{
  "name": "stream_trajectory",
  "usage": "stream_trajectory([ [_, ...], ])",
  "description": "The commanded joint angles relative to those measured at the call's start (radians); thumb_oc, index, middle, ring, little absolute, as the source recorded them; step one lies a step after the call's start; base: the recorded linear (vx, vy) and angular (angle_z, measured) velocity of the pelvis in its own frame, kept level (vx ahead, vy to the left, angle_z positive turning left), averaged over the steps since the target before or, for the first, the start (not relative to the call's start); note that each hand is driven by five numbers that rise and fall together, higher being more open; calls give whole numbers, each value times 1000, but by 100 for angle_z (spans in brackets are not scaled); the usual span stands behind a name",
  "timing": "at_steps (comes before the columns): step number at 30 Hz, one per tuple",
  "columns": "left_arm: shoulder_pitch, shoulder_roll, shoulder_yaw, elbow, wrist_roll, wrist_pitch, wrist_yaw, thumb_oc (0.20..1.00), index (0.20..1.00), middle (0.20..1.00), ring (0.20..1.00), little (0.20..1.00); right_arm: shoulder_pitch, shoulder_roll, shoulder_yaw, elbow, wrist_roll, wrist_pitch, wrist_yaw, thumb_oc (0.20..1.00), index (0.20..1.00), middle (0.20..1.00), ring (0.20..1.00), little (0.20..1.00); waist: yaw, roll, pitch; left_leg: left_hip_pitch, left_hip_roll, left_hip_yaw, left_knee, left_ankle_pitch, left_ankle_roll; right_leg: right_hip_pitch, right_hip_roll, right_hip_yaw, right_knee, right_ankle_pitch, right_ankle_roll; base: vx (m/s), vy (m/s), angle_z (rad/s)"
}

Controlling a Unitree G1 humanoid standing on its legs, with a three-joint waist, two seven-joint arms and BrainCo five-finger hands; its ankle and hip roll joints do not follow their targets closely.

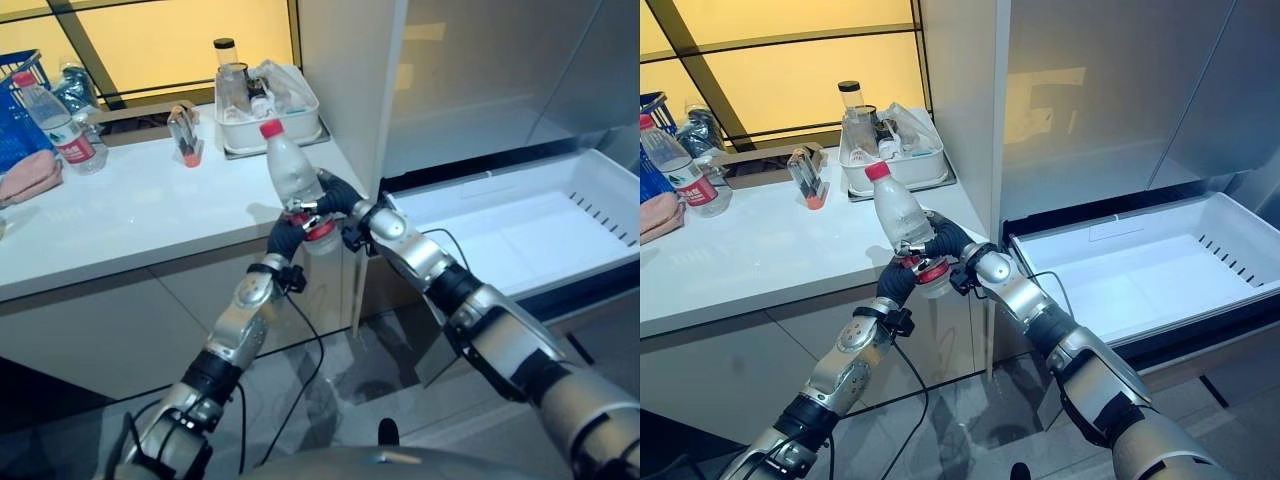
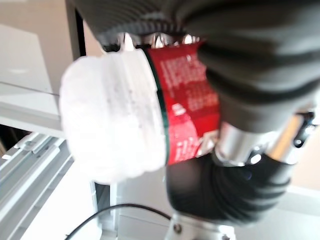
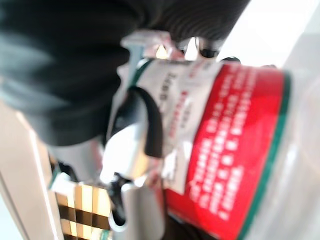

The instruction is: Take the drinks into the refrigerator

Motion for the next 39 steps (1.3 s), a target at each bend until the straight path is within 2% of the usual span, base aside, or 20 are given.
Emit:
stream_trajectory([
  [1, -150, -45, -137, -182, 39, -100, -80, 200, 200, 200, 200, 200, -150, 23, -46, 106, -36, -28, -66, 200, 200, 200, 200, 200, 37, -33, -41, -83, -82, -23, 18, 1, 93, 88, -28, -27, 89, -144, 49, 0, 0, 0],
  [7, -148, -52, -139, -180, 33, -97, -79, 200, 200, 200, 200, 200, -136, 23, -56, 101, -36, -29, -73, 200, 200, 200, 200, 200, 33, -32, -43, -80, -83, -19, 14, 0, 93, 88, -28, -26, 85, -142, 48, 0, 0, 0],
  [8, -146, -54, -139, -179, 30, -97, -78, 275, 275, 275, 275, 275, -134, 22, -59, 100, -33, -30, -75, 200, 200, 200, 200, 200, 32, -32, -42, -80, -83, -19, 14, 0, 93, 89, -29, -26, 84, -142, 48, 0, 0, 0],
  [9, -144, -55, -137, -180, 26, -99, -76, 454, 454, 454, 454, 454, -131, 21, -63, 99, -27, -30, -77, 200, 200, 200, 200, 200, 32, -32, -42, -80, -83, -19, 13, 0, 93, 91, -28, -25, 82, -141, 48, 0, 0, 0],
  [10, -141, -57, -134, -182, 23, -101, -74, 944, 944, 944, 944, 944, -128, 20, -65, 98, -26, -32, -79, 200, 200, 200, 200, 200, 32, -32, -42, -79, -83, -19, 13, 0, 93, 91, -28, -24, 82, -141, 48, 0, 0, 0],
  [11, -134, -57, -129, -184, 24, -104, -72, 1000, 1000, 1000, 1000, 1000, -125, 18, -70, 98, -22, -34, -81, 200, 200, 200, 200, 200, 33, -33, -42, -78, -83, -18, 13, -1, 93, 92, -28, -23, 81, -140, 48, 0, 0, 0],
  [17, -96, -49, -100, -193, 43, -114, -51, 1000, 1000, 1000, 1000, 1000, -87, -22, -110, 62, 8, -49, -109, 200, 200, 200, 200, 200, 35, -36, -38, -79, -82, -19, 13, 1, 91, 94, -28, -25, 75, -138, 49, 0, 0, 0],
  [25, 15, 4, -45, -195, 77, -109, -77, 1000, 1000, 1000, 1000, 1000, 14, -160, -226, -71, 52, -86, -138, 200, 200, 200, 200, 200, 34, -38, -30, -86, -82, -18, 14, 1, 92, 86, -28, -25, 73, -137, 52, 2, -2, 1],
  [27, 78, 35, -24, -202, 86, -110, -105, 1000, 1000, 1000, 1000, 1000, 52, -227, -281, -107, 69, -104, -147, 200, 200, 200, 200, 200, 32, -40, -27, -89, -83, -19, 14, 0, 92, 80, -27, -24, 73, -136, 53, 9, -5, 2],
  [39, 226, 91, 27, -230, 111, -104, -159, 1000, 1000, 1000, 1000, 1000, 154, -397, -449, -214, 157, -154, -161, 200, 200, 200, 200, 200, 18, -45, -10, -115, -84, -15, 17, 12, 93, 51, -23, -17, 77, -130, 54, -9, -5, 0],
])
